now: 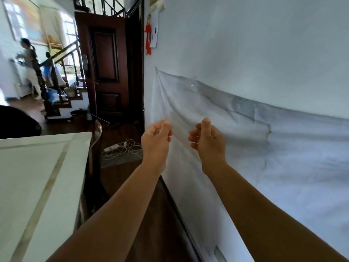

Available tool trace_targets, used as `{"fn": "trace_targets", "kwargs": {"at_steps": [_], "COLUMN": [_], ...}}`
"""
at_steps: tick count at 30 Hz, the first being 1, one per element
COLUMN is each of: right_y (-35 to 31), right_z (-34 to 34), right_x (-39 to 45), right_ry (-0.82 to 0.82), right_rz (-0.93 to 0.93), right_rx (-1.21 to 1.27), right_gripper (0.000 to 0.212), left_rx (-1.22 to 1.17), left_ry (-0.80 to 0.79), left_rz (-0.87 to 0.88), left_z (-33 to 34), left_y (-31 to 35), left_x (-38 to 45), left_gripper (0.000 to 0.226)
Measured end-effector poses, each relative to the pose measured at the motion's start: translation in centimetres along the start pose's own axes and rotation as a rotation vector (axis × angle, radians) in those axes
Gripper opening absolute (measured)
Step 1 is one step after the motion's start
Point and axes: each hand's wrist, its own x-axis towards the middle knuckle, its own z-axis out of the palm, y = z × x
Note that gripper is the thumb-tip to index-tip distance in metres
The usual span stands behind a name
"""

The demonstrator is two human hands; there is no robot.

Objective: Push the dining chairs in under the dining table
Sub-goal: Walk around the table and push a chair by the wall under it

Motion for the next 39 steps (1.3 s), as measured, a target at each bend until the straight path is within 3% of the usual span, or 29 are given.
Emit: {"fn": "trace_targets", "kwargs": {"at_steps": [8, 25, 28, 34, 39], "right_y": [4.7, 19.4, 22.0, 26.6, 29.1], "right_z": [9.2, 31.4, 35.4, 42.5, 46.9], "right_x": [8.9, 24.6, 24.7, 24.7, 25.3], "right_ry": [-0.126, -0.608, -0.695, -0.763, -0.778], "right_rz": [0.046, 0.244, 0.300, 0.355, 0.364], "right_rx": [0.070, 0.064, 0.047, -0.049, -0.200], "right_gripper": [0.035, 0.030, 0.034, 0.029, 0.036], "left_rx": [0.102, 0.344, 0.402, 0.517, 0.673], "left_ry": [0.150, 0.780, 0.886, 0.954, 0.794], "left_rz": [0.061, 0.032, -0.023, -0.118, -0.328], "left_z": [-3.0, -12.2, -14.2, -20.1, -24.7], "left_y": [-1.9, -8.8, -9.7, -12.2, -14.8], "left_x": [9.7, 30.7, 32.2, 35.3, 38.2], "left_gripper": [0.008, 0.010, 0.023, 0.036, 0.051]}}
